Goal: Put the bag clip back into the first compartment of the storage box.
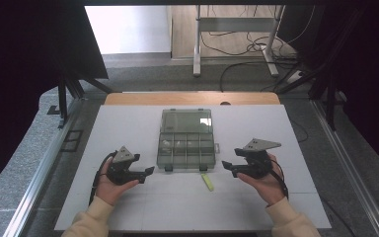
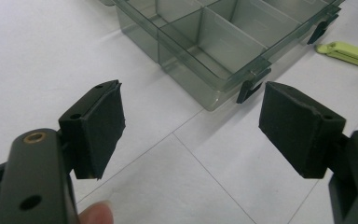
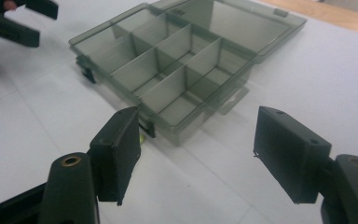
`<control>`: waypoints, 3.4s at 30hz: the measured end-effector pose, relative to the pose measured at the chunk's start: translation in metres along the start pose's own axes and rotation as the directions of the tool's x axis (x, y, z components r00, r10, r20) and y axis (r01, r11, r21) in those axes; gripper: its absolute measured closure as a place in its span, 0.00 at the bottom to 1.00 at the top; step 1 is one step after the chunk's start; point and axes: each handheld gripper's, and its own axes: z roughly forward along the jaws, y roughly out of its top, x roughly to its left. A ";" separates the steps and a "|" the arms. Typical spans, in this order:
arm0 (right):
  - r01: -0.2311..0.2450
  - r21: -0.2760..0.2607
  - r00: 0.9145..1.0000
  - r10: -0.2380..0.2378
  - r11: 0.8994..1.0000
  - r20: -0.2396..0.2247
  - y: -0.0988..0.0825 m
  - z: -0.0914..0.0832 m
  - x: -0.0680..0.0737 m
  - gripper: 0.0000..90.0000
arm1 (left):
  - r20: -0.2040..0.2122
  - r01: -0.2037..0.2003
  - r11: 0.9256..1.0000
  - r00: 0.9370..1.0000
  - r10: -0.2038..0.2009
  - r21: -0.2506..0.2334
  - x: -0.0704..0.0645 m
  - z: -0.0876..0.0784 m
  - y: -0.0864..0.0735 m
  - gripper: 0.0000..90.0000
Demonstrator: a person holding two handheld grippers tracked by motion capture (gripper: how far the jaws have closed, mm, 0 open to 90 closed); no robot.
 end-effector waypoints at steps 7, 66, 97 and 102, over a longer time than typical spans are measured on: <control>0.066 0.075 0.998 -0.064 0.995 -0.029 -0.003 0.008 0.026 0.36 | -0.007 0.011 1.000 1.000 -0.011 0.001 0.001 0.001 0.001 0.25; 0.100 0.343 0.994 -0.083 0.934 -0.066 -0.009 0.067 0.060 0.87 | 0.005 -0.020 0.999 1.000 0.020 0.028 -0.004 0.008 0.003 0.25; 0.097 0.209 0.995 -0.087 0.973 -0.056 0.024 0.047 0.056 0.87 | 0.006 -0.022 0.999 1.000 0.022 0.028 -0.004 0.009 0.003 0.25; 0.095 0.198 0.995 -0.088 0.975 -0.047 0.032 0.049 0.056 0.87 | 0.006 -0.023 0.999 1.000 0.022 0.028 -0.004 0.009 0.003 0.25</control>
